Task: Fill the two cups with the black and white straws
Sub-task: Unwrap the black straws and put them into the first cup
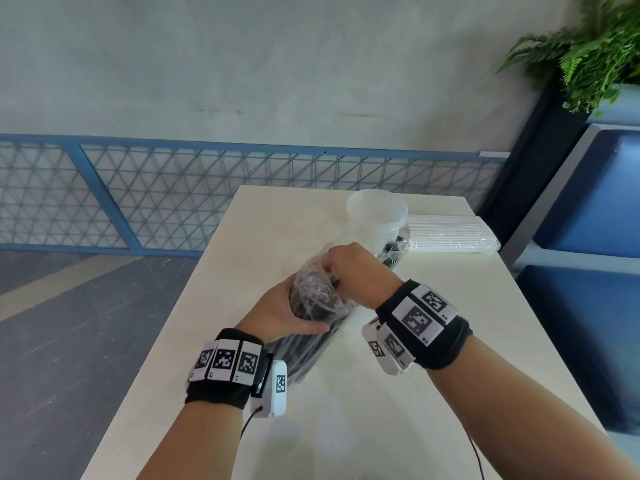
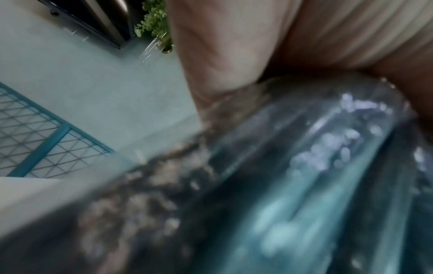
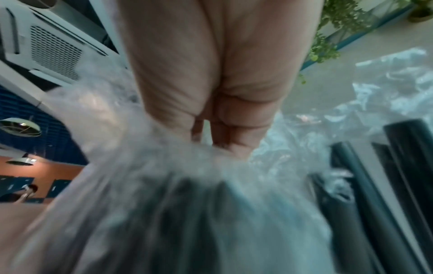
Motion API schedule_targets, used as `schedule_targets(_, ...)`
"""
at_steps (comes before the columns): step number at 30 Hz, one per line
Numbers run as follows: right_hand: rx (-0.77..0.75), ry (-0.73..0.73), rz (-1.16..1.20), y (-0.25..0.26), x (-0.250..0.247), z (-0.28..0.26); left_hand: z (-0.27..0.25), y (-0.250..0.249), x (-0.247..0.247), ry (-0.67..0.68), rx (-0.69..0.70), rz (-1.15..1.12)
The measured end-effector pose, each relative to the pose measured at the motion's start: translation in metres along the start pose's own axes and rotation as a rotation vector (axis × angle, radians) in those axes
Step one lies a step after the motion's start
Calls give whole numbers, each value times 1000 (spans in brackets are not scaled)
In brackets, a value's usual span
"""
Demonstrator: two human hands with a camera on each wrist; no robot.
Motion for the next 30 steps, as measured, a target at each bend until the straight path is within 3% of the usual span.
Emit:
schedule_targets(7, 33, -329, 291, -26, -45, -12, 1, 9, -11, -57, -9, -31)
schedule_targets(9, 14, -299, 375, -28, -47, -15, 0, 10, -11, -56, 3, -36)
schedule_targets(14, -105, -35, 591, -16, -15, -18, 0, 14, -16, -76, 12, -105)
schedule_targets(16, -64, -59, 562, -17, -2, -14, 1, 13, -11, -36, 9, -110)
schedule_targets(21, 4, -312, 494, -22, 0, -11, 2, 6, -6, -61, 38, -59)
schedule_targets(30, 21, -510, 457, -36, -66, -25, 2, 12, -19, -116, 27, -8)
Point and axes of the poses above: each hand's wrist, its own z-axis towards the middle knuckle, its own x-axis out of the palm, y = z × x, the point moved 9 cm from there along z, towards the middle knuckle, and after that the axes turned 11 degrees about -x, right-handed, at the moved point
